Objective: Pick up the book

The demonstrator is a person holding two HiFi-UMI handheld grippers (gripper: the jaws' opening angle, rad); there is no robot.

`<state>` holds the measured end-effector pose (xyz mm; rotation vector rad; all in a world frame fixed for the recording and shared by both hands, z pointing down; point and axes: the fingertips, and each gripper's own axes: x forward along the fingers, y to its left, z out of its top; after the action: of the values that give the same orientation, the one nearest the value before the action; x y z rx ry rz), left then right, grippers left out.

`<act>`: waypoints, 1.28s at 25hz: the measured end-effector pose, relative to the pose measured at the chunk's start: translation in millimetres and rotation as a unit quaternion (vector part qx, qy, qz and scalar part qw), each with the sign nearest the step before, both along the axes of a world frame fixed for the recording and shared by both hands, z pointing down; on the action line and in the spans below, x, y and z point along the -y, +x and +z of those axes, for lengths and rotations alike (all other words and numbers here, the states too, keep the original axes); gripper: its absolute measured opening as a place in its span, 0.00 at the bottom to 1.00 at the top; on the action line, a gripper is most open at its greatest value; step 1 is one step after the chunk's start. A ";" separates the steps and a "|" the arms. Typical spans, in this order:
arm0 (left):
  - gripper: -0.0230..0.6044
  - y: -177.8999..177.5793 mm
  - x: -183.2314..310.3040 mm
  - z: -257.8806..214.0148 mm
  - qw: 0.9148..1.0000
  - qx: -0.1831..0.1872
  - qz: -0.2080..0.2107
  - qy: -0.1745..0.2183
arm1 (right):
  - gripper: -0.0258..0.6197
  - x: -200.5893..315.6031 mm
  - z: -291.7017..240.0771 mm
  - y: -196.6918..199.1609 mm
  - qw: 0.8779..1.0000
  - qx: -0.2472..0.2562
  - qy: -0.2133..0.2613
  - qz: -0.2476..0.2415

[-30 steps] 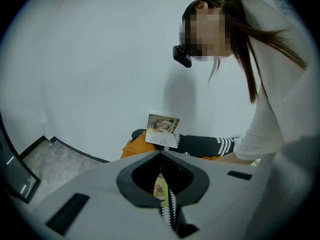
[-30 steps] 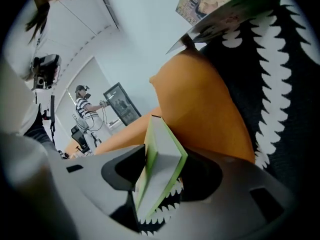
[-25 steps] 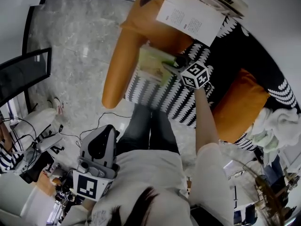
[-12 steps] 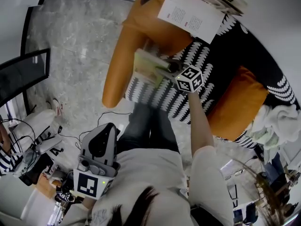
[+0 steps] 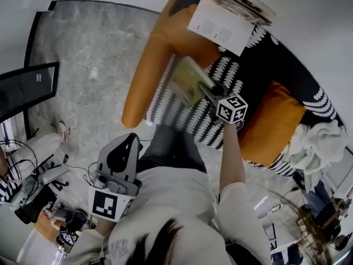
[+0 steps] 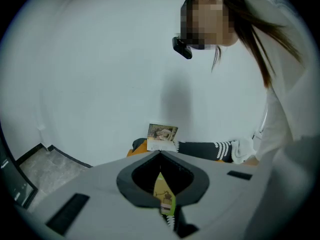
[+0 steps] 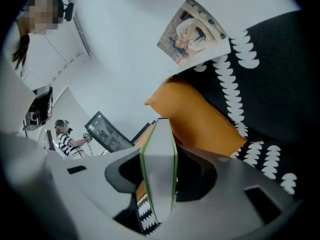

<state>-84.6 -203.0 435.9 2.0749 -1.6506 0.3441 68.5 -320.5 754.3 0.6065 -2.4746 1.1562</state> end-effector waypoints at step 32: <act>0.05 -54.4 -22.6 -124.1 0.984 -0.008 -0.056 0.171 | 0.28 -53.2 -290.4 114.6 0.946 -0.002 0.118 0.302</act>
<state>-139.0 -180.4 311.8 2.2020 -1.9165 0.0033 183.1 -267.3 463.9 1.5131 -2.5117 1.0375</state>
